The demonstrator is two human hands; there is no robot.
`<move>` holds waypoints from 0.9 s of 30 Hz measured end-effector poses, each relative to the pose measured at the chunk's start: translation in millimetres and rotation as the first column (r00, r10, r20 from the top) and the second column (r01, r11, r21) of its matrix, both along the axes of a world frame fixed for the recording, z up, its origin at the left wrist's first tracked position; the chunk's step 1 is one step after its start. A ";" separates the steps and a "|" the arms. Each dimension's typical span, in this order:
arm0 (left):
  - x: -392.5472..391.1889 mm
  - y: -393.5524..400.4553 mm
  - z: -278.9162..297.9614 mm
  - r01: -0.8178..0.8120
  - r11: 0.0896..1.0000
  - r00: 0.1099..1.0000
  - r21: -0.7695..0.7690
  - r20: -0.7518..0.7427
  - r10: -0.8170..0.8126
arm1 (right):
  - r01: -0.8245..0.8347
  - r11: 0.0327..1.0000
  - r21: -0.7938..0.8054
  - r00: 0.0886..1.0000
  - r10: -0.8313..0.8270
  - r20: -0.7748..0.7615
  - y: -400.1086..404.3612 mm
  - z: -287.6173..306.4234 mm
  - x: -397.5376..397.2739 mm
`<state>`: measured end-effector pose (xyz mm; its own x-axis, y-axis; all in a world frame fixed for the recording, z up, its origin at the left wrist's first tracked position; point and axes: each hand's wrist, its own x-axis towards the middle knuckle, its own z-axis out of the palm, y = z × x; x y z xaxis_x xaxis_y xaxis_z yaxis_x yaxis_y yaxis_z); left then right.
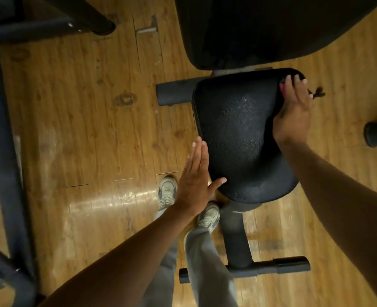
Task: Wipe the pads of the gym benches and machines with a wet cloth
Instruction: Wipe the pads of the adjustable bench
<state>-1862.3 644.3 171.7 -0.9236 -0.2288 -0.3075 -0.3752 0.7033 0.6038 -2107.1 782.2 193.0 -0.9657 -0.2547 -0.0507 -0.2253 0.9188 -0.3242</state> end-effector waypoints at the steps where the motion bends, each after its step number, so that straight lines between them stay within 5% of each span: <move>1: -0.2 -0.4 0.0 0.005 1.000 1.000 -0.007 0.002 -0.005 | 0.024 1.000 -0.015 1.000 -0.024 0.018 2.2 0.5 -0.3; 5: -0.3 -1.5 1.5 0.033 0.999 0.999 -0.027 0.028 -0.032 | 0.045 0.995 -0.088 0.998 -0.041 0.040 -39.5 -0.8 36.2; 7: -0.9 0.5 2.8 0.039 0.999 0.998 -0.026 0.056 -0.037 | -0.213 0.972 -0.103 0.977 0.212 -0.019 -61.9 -8.0 81.3; 9: -0.6 1.8 2.8 0.030 0.999 0.998 -0.027 0.064 -0.028 | -0.549 0.833 -0.076 0.836 0.546 -0.049 -61.3 -17.3 105.2; 11: 0.8 1.7 2.8 0.024 1.000 0.998 -0.018 0.063 -0.022 | -0.659 0.752 -0.017 0.751 0.656 -0.075 -43.9 -18.5 80.1; 14: 0.7 4.3 2.0 0.005 0.999 0.998 -0.042 0.060 -0.003 | -0.246 0.969 -0.029 0.966 0.243 -0.089 -19.1 -15.5 13.6; 16: 0.8 7.4 3.7 0.000 0.999 0.998 -0.048 0.059 0.003 | 0.020 0.997 -0.074 0.999 -0.023 -0.044 -13.5 -11.9 -18.5; 19: 1.6 11.8 11.9 -0.018 0.998 0.998 -0.062 0.052 0.021 | 0.036 0.992 -0.123 0.998 -0.041 -0.040 -13.3 -8.9 -1.2; 25: -26.5 0.2 24.6 0.096 0.988 0.995 -0.119 -0.029 -0.100 | 0.020 0.996 -0.086 0.999 -0.017 0.039 42.6 -3.7 159.1; 27: -46.4 -8.3 18.6 0.138 0.971 0.987 -0.195 -0.049 -0.150 | 0.015 0.998 -0.059 0.999 -0.013 0.038 44.0 -5.7 146.9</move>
<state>-1908.7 636.0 190.3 -0.9673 -0.1406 -0.2109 -0.2269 0.8514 0.4730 -1960.2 826.2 187.3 -0.9668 -0.2451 -0.0723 -0.1995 0.9008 -0.3858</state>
